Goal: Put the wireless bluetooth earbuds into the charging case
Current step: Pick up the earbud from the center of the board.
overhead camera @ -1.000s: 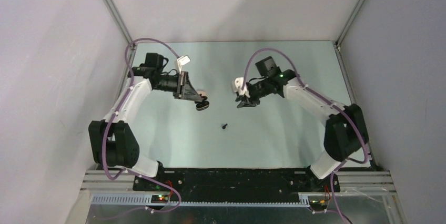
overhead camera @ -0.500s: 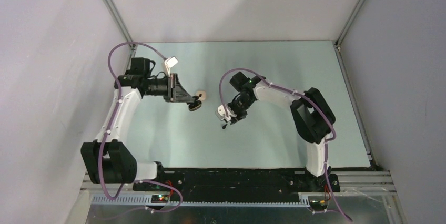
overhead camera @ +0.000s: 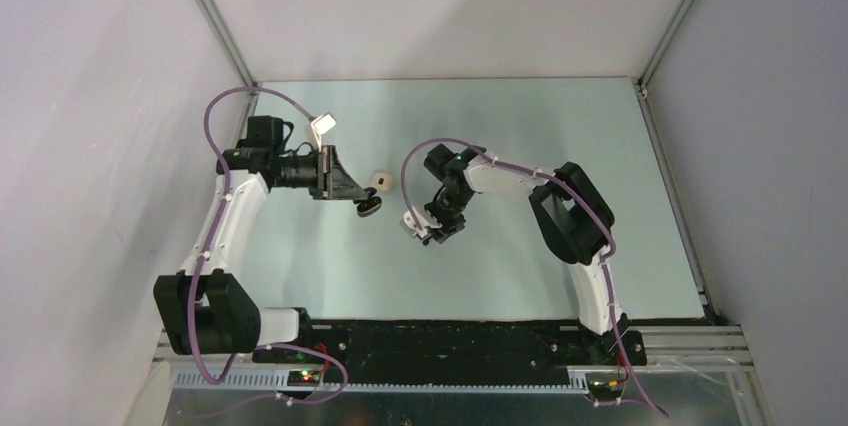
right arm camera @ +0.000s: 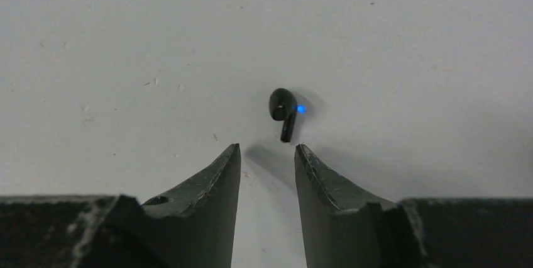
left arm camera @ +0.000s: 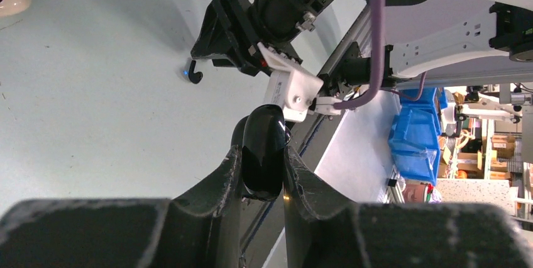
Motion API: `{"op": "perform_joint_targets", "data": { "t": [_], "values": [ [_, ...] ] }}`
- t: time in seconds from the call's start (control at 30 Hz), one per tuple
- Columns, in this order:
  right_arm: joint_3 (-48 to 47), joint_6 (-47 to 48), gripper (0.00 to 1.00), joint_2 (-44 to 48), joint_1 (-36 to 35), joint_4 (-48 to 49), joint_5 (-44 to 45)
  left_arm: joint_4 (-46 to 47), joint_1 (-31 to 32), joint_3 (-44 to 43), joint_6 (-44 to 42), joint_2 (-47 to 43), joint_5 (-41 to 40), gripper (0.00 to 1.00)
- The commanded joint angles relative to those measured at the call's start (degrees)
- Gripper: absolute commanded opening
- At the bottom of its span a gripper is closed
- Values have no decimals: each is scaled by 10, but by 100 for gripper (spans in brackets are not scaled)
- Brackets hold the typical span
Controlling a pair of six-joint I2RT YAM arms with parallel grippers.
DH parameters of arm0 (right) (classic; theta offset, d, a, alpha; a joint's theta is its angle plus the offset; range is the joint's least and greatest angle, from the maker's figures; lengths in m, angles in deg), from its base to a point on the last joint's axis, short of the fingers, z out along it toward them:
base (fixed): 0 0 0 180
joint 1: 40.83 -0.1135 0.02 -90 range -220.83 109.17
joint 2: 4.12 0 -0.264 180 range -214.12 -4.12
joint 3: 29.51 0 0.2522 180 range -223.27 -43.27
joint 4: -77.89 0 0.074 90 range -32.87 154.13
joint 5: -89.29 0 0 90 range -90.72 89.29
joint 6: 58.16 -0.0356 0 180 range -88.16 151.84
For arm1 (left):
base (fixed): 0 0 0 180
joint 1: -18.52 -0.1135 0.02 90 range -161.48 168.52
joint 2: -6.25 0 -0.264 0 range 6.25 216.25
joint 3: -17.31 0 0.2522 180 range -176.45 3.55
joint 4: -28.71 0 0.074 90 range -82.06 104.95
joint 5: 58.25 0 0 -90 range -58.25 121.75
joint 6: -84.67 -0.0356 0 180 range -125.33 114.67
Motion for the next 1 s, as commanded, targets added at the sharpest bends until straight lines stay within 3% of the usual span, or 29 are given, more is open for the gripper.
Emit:
{"op": "perform_joint_targets", "data": {
  "t": [0.0,0.7,0.97],
  "values": [
    [-24,-26,40,-21,-12,-21,26,6,-4,-8,-2,-13,11,0],
    [4,-123,33,12,-58,-17,-8,7,-4,-5,-9,12,39,0],
    [5,-108,29,73,-22,-43,-59,7,-5,2,-5,-4,42,0]
  ]
}}
